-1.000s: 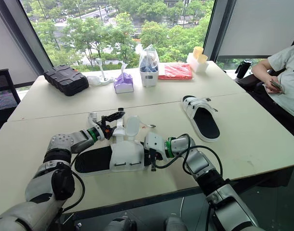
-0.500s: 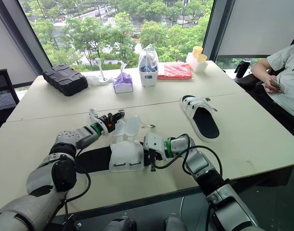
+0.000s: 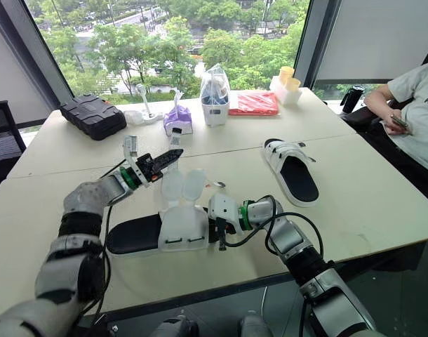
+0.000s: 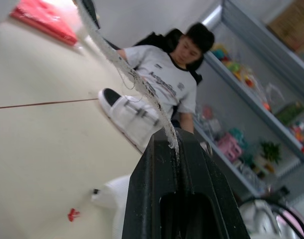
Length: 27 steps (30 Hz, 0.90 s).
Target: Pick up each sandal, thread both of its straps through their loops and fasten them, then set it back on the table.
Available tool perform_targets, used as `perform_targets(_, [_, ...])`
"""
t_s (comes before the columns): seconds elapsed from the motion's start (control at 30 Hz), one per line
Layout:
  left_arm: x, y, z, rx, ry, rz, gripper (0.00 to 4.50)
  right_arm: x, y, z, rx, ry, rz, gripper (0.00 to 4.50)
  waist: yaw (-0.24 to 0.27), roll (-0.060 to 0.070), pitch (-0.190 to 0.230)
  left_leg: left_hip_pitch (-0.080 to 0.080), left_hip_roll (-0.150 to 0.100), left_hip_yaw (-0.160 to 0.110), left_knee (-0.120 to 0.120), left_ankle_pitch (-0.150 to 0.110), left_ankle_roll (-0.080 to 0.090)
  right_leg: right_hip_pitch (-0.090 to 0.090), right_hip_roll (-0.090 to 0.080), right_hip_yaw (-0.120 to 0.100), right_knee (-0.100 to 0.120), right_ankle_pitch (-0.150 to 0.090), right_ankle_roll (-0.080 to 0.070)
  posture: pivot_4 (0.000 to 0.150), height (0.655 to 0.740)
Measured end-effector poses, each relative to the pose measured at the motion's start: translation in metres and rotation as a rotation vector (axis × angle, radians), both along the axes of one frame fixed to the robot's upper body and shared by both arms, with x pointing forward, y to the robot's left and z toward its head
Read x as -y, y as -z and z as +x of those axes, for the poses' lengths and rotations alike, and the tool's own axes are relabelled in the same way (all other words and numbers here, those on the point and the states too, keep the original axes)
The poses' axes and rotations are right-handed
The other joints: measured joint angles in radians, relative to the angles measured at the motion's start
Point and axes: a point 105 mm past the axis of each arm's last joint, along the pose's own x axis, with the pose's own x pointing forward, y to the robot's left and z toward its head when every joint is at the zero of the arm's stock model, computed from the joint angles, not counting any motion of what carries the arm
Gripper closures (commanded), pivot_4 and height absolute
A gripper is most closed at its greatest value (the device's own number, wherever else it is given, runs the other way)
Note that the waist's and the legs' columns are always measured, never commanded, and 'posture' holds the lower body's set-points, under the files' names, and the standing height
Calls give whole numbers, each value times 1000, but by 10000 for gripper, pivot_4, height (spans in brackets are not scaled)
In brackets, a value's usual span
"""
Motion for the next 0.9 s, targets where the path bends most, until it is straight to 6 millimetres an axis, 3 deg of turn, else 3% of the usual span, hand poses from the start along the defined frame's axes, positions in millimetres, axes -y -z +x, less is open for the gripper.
perform_targets(0.1, [0, -2, -18, 166, 1, 61, 44490, 0, 0, 0, 1, 1, -1, 45000, 2, 0, 0, 0, 2, 0, 0, -1, -2, 1, 2, 0, -5, 1, -1, 1500, 7400])
perform_targets(0.2, [-3, 0, -38, 373, 12, 230, 44490, 0, 0, 0, 2, -3, -2, 45000, 2, 0, 0, 0, 3, 0, -2, -1, -2, 2, 2, 0, -8, 0, -3, 1500, 7400])
perform_targets(0.53, [-13, 12, -79, 1065, 55, 700, 44490, 0, 0, 0, 9, -14, -6, 45000, 6, 2, -1, 0, 4, 1, -4, -1, -2, 2, 1, 0, -12, -1, -8, 1500, 7400])
perform_targets(0.63, [-12, 12, -90, 1296, 65, 758, 44490, 0, 0, 0, 12, -19, -6, 45000, 7, 2, -1, 0, 4, 1, -5, -1, -2, 1, 0, 0, -12, -1, -8, 1500, 7400])
perform_targets(0.9, [-8, 28, -124, 1606, 285, 810, 44490, -1, 0, 0, 19, -27, -7, 45000, 5, 2, -1, 0, 4, 1, -7, 0, 0, 1, 0, 0, -12, 0, -8, 1500, 7400])
